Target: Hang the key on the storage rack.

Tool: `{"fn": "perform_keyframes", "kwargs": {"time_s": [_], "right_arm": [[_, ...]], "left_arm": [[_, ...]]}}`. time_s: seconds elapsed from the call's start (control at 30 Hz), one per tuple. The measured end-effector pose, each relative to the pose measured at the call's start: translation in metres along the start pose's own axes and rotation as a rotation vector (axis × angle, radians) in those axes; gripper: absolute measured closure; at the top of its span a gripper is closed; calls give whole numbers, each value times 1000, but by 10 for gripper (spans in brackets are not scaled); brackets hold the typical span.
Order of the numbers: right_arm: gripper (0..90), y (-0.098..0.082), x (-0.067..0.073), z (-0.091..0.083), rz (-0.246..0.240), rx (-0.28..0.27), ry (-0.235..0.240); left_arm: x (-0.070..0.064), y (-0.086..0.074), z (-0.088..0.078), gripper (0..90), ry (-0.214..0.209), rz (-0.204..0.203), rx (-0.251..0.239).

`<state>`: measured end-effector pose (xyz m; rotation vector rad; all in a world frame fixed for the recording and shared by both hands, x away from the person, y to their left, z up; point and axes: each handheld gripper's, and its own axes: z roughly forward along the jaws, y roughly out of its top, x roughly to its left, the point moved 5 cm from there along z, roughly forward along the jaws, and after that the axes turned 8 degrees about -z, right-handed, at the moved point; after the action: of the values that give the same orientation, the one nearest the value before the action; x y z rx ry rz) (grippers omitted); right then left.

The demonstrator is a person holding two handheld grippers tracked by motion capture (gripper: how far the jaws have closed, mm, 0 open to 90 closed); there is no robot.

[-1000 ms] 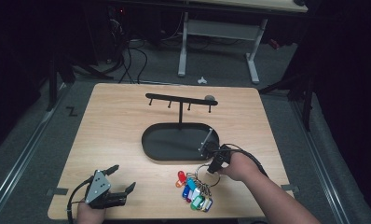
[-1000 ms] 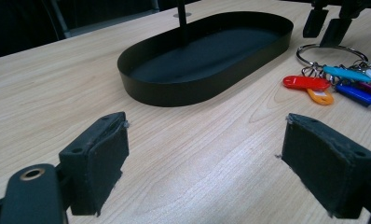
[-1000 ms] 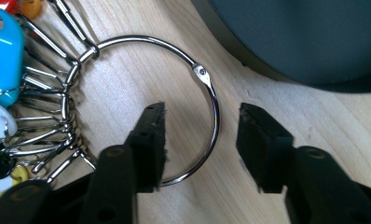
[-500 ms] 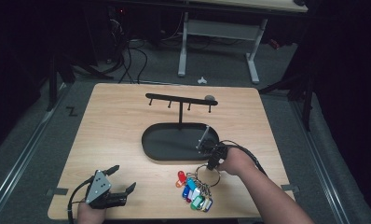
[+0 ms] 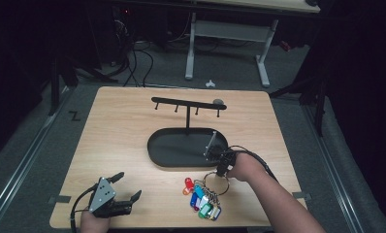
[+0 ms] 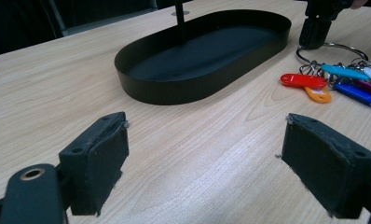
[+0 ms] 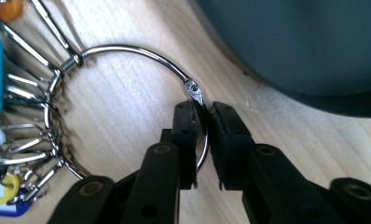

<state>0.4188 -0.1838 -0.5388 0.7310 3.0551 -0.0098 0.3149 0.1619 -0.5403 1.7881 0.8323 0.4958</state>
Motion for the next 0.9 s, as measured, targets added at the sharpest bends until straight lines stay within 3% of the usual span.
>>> {"fn": "perform_keyframes", "kwargs": {"time_s": [0.13, 0.3, 0.43, 0.77, 0.9], "right_arm": [[858, 0, 3, 0, -23, 13, 2], [865, 2, 10, 0, -68, 28, -69], [866, 1, 12, 0, -61, 30, -79], [869, -5, 7, -1, -6, -21, -18], [870, -4, 9, -6, -9, -44, 8]], "left_arm": [[0, 0, 0, 150, -3, -2, 3], [-2, 0, 2, 150, -14, 3, 14], [-1, 0, 1, 150, -14, 0, 7], [2, 1, 2, 150, -16, -13, 2], [3, 3, 7, 150, -13, -22, -9]]}}
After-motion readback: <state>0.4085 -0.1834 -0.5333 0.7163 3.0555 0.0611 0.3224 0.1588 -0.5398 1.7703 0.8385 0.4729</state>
